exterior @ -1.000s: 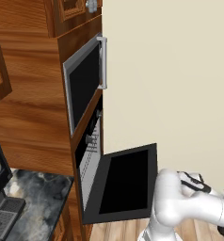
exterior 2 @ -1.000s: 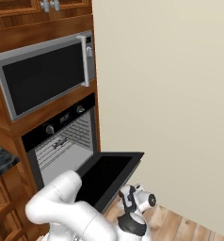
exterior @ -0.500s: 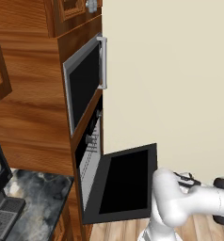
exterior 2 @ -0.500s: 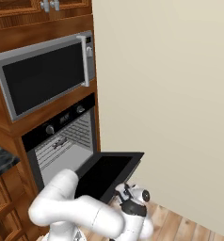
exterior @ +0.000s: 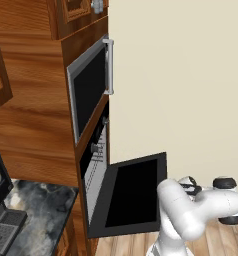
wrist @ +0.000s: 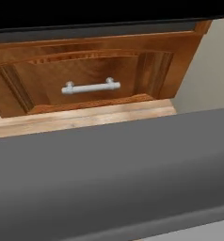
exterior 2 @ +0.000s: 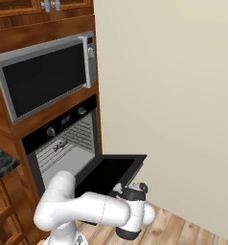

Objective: Place the fish on the rack of the oven, and slide the rack back inside. Close the oven door.

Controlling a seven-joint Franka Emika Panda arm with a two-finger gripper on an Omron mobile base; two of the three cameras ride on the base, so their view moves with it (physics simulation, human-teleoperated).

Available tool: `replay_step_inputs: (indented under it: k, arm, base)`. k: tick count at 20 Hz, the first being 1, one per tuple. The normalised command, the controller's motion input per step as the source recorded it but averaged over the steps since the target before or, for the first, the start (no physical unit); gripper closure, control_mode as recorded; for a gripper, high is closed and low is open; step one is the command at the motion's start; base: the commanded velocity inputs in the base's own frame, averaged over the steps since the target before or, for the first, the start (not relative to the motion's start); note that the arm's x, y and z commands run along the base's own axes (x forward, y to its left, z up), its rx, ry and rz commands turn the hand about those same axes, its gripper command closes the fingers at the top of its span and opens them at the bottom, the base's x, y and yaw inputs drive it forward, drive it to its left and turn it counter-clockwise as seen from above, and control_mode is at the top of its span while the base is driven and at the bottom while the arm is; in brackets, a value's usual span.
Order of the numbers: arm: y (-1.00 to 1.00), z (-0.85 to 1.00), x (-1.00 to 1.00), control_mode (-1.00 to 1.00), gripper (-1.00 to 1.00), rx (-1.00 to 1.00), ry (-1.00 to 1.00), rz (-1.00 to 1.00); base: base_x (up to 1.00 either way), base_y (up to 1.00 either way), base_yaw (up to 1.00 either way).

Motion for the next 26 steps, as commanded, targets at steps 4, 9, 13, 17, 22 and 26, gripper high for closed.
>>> replay_step_inputs:
  k: [4,9,13,17,22,26]
  arm:
    - [0.18,-0.96,0.26,-1.0,-1.0,0.19,-0.17,0.03]
    - [0.29,-0.64,0.0,-1.0,-1.0,0.32,-0.35,0.02]
    - [0.48,-0.62,0.0,-1.0,-1.0,0.42,-0.53,0.03]
    - [0.67,-0.51,0.0,-1.0,-1.0,0.45,-0.57,0.03]
    - [0.95,-0.44,0.17,-1.0,-1.0,0.41,-0.55,0.07]
    - [1.0,-0.61,0.65,-1.0,-1.0,0.3,-0.44,0.08]
  base:
    - [0.0,0.0,0.0]
    - [0.0,0.0,0.0]
    - [0.0,0.0,0.0]
    - [0.0,0.0,0.0]
    - [0.0,0.0,0.0]
    - [0.0,0.0,0.0]
